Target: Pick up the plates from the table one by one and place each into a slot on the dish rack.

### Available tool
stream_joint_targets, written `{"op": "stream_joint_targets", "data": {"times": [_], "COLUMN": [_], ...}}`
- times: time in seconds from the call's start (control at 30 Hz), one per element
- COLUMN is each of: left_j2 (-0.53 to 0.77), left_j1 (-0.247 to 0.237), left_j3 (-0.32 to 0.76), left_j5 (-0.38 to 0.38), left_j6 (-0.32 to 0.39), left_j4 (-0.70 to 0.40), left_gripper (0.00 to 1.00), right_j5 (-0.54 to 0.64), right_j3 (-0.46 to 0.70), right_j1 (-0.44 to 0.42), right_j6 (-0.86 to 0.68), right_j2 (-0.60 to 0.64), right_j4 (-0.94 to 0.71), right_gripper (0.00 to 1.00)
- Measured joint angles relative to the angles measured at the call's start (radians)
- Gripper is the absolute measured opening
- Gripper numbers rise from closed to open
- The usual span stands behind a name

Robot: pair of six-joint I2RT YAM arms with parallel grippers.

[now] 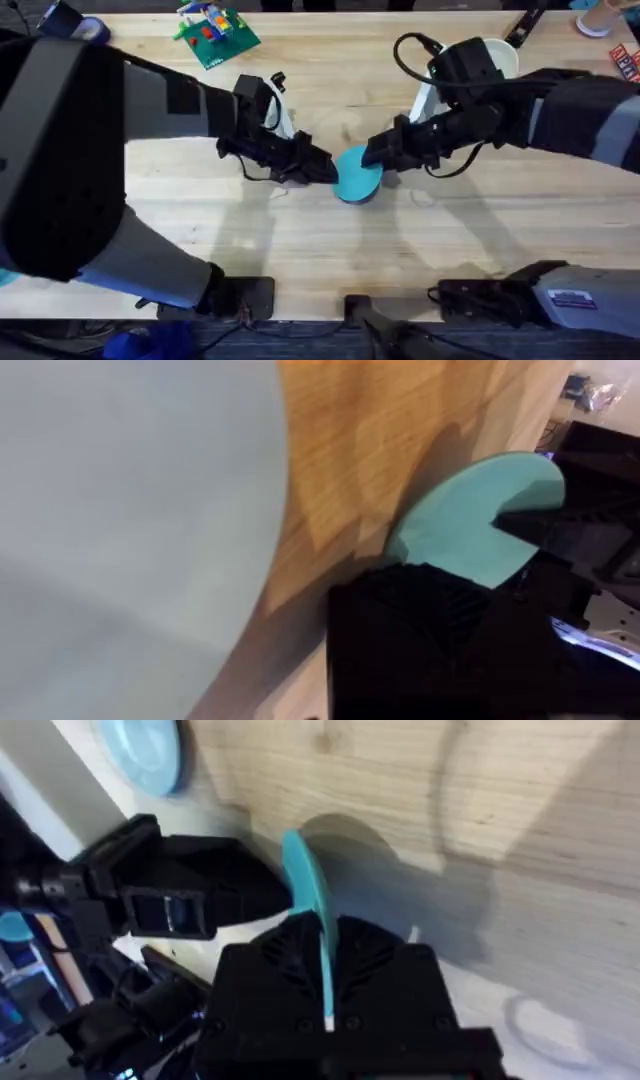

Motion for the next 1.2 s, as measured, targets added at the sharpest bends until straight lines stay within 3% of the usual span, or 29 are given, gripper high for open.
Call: {"op": "stream_joint_targets", "data": {"times": [0.4, 0.57, 0.97, 1.2], "left_j2": [-0.002, -0.048, -0.435, -0.627], "left_j1": [-0.001, -0.003, -0.003, -0.003], "left_j3": [0.007, 0.042, 0.135, 0.149], "left_j5": [-0.002, -0.059, -0.164, -0.291], "left_j6": [0.000, 0.000, 0.011, 0.071], "left_j4": [0.001, -0.022, -0.193, -0.353], "left_gripper": [0.041, 0.041, 0.040, 0.040], "right_j5": [-0.003, -0.011, -0.014, 0.067], "right_j3": [0.000, 0.000, 0.000, 0.000], "right_j1": [0.000, 0.002, 0.004, 0.008], "right_j6": [0.006, 0.012, -0.048, -0.105], "right_j2": [0.000, 0.000, -0.014, -0.114], "right_j4": [0.008, 0.013, 0.006, -0.033], "right_gripper": [0.031, 0.027, 0.030, 0.031]}}
